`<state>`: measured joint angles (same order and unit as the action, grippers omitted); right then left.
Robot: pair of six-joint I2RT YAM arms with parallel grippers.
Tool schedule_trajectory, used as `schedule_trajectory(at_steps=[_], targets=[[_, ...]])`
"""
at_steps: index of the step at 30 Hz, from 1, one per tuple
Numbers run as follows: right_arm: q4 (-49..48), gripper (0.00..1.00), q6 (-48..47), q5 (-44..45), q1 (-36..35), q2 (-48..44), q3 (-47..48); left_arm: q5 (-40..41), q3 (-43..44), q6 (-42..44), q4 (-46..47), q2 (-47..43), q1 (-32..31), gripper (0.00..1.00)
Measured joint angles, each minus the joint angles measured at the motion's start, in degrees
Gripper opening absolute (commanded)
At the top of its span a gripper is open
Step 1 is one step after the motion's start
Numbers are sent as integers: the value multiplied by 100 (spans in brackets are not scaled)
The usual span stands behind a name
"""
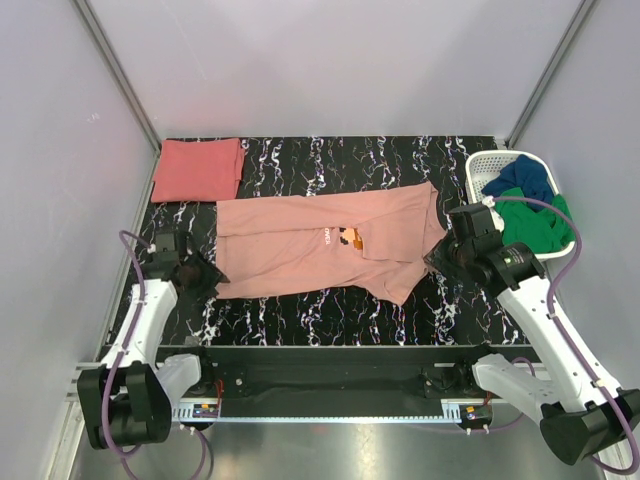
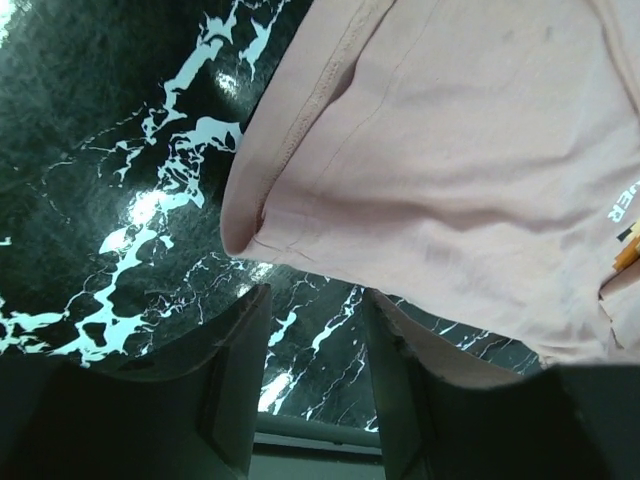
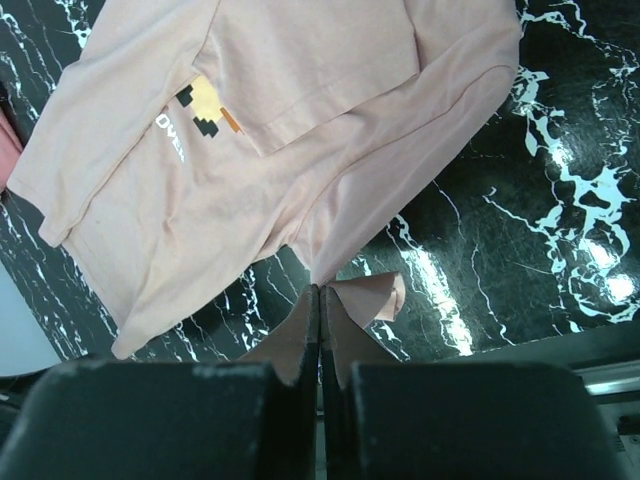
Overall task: Fold and stack the t-shirts
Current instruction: Fold the tshirt
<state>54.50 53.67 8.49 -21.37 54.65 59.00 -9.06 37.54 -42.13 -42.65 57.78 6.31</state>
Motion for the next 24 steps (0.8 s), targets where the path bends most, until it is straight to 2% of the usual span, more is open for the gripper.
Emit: schedule_trajectory(at_steps=[7,17,19,23,24], targets=[[-72,0,-15,-68,0,-76,-11,28,-896,-448,629,-160,-177,53],[-87,0,-55,-70,0,-243,-144,308,-933,-597,1145,-55,-177,50],[-87,0,-55,-72,-2,-245,-175,310,-957,-603,1261,33,-177,44],[-87,0,-59,-68,-2,-247,-195,343,-999,-625,1314,146,-177,6],[-83,0,-68,-59,0,-247,-195,369,-997,-621,1314,149,-177,0]])
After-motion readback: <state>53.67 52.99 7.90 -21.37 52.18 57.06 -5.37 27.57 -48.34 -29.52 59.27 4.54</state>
